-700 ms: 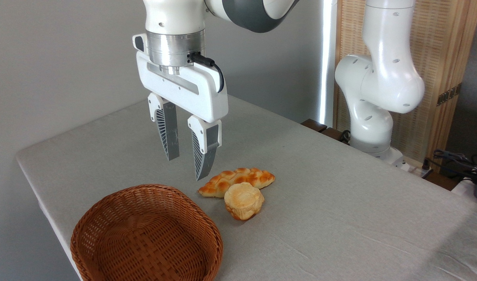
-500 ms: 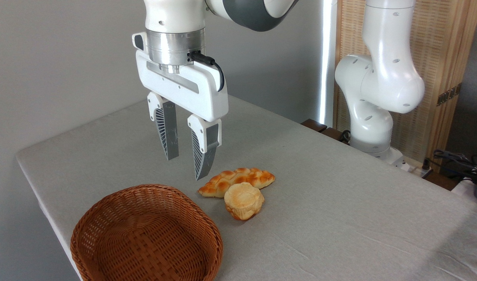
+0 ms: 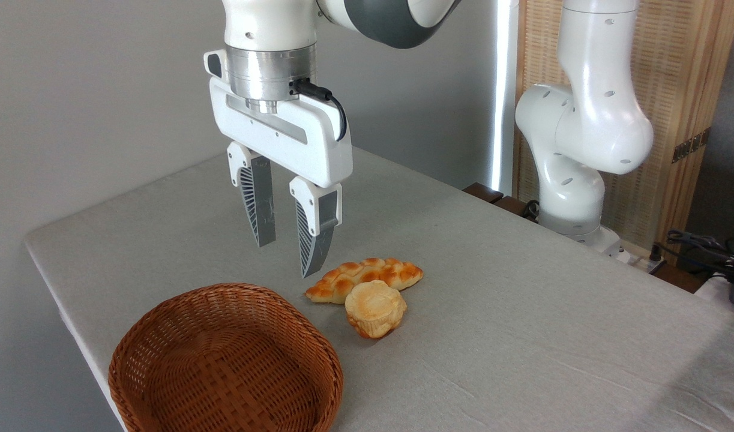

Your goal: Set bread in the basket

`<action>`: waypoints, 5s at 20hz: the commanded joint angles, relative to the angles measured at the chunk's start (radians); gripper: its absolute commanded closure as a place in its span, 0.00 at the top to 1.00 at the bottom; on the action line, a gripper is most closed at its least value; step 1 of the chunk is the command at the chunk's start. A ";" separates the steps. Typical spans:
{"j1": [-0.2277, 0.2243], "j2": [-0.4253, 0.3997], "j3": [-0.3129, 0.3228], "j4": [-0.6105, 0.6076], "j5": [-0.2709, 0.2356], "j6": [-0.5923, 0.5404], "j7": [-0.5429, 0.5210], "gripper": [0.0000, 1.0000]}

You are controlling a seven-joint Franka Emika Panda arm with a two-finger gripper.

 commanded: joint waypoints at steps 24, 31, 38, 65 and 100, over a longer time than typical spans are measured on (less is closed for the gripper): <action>-0.001 -0.048 0.034 -0.124 0.004 -0.082 0.112 1.00; -0.001 -0.046 0.034 -0.232 0.011 -0.067 0.154 1.00; -0.003 -0.019 0.034 -0.259 0.013 -0.059 0.159 1.00; -0.009 0.047 0.025 -0.267 0.014 0.009 0.185 0.56; -0.007 0.164 0.022 -0.085 -0.061 0.384 0.206 1.00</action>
